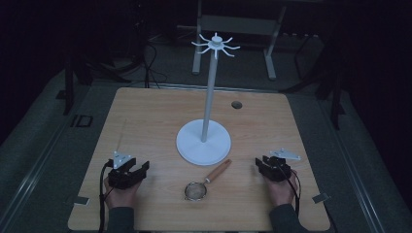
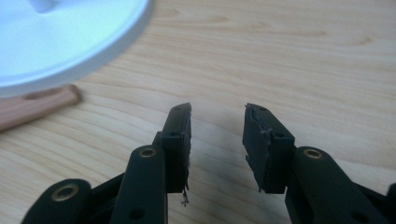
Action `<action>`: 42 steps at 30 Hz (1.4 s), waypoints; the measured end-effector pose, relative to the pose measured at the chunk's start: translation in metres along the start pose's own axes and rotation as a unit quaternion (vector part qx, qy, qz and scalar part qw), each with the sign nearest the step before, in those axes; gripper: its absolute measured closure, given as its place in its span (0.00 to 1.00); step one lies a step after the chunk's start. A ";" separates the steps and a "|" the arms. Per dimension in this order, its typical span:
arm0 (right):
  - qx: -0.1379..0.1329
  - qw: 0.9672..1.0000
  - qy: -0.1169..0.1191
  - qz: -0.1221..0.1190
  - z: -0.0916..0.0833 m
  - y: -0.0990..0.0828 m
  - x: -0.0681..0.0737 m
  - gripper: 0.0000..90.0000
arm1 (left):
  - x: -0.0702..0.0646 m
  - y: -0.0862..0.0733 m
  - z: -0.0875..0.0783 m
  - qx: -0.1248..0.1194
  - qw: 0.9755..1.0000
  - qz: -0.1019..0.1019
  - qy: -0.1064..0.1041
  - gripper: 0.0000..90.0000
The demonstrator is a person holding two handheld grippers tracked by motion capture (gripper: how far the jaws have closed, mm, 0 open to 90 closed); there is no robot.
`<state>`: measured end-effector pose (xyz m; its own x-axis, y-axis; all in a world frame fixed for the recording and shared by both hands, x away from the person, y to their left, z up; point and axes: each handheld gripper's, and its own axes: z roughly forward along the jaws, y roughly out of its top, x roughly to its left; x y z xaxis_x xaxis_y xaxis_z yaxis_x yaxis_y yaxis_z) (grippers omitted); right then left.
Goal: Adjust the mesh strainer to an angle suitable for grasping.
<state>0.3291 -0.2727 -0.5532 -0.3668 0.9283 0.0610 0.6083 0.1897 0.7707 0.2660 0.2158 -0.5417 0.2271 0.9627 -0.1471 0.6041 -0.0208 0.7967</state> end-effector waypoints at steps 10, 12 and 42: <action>-0.021 0.999 0.013 -0.021 -0.007 0.005 0.011 0.72 | -0.012 0.005 0.004 0.011 0.999 0.021 -0.025 0.50; -0.020 0.999 0.013 -0.023 -0.007 0.005 0.012 0.72 | -0.014 0.007 0.003 0.009 0.999 0.017 -0.034 0.50; -0.033 0.999 -0.001 -0.025 -0.020 0.004 0.006 0.71 | -0.066 0.052 0.002 0.038 0.991 0.083 -0.094 0.55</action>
<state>0.3155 -0.2722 -0.5370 -0.3946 0.9186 0.0194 0.5408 0.2151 0.8132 0.2834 0.1504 -0.4917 0.4615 0.8775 -0.1306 0.6015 -0.2013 0.7731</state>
